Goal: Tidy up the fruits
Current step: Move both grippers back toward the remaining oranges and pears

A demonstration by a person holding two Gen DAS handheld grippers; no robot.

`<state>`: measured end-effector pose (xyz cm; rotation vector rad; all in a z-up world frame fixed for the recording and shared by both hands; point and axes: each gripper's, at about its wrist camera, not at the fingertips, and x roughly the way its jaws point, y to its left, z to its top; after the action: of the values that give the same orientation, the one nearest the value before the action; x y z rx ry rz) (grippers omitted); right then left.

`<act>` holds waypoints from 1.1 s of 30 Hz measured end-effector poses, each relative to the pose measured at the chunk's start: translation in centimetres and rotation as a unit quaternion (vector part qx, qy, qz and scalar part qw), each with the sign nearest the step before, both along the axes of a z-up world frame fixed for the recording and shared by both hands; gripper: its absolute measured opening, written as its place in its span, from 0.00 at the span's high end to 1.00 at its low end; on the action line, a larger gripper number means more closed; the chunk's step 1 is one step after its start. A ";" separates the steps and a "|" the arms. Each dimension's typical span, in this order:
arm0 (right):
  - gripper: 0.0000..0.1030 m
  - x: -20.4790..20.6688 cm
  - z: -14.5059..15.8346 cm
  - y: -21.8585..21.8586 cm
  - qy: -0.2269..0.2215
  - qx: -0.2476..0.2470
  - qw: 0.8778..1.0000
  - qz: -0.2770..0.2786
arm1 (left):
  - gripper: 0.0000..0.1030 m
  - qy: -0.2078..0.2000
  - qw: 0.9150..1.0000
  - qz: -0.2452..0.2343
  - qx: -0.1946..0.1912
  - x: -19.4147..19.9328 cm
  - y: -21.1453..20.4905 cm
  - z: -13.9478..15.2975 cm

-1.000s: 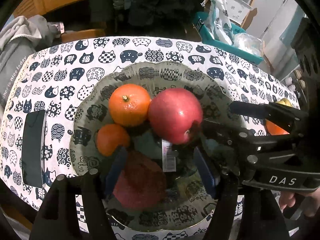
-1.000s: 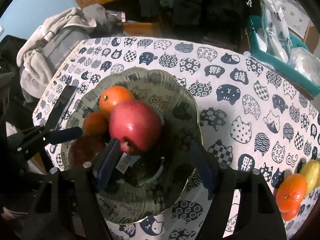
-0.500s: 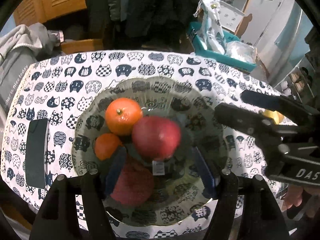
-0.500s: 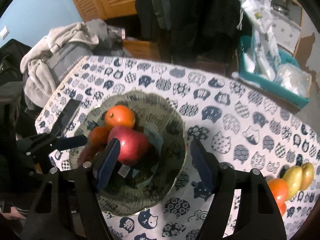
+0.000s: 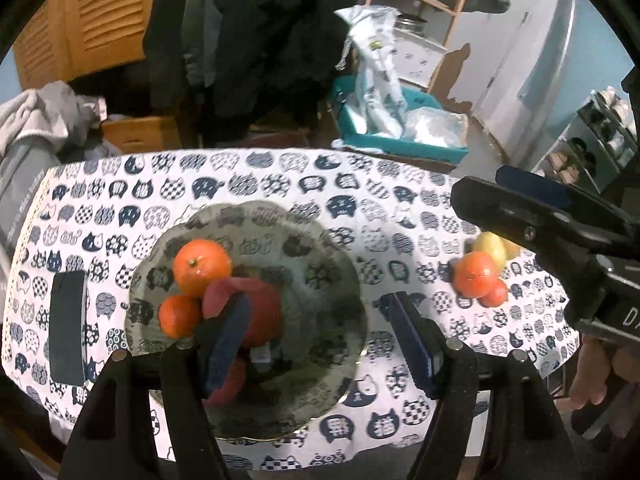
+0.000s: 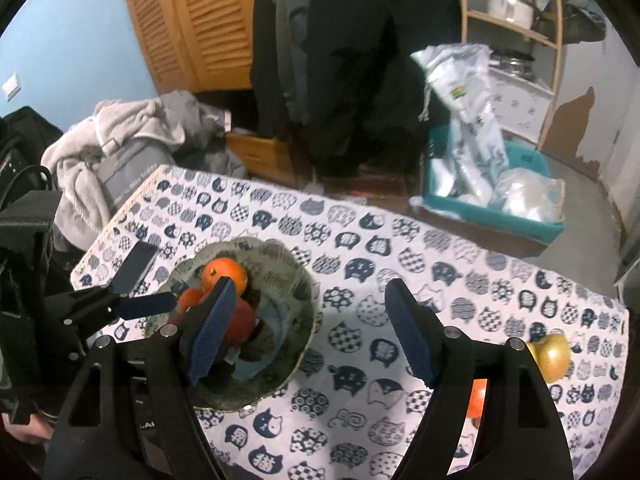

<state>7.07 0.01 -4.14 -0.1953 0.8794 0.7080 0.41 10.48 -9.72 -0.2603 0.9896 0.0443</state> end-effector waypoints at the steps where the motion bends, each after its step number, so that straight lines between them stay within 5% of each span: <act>1: 0.25 -0.1 0.5 -0.5 -0.005 0.003 1.000 -0.004 | 0.26 -0.002 1.000 -0.003 0.001 0.0 -0.3 0.2; 33: 0.22 0.8 4.3 -16.8 -0.052 0.030 0.991 -0.122 | 0.23 -0.036 0.995 -0.094 0.010 3.7 -12.2 4.1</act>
<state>7.87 -16.83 0.13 -0.0688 0.7649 0.4901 4.11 -1.69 -5.62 -0.1492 0.9378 -0.1262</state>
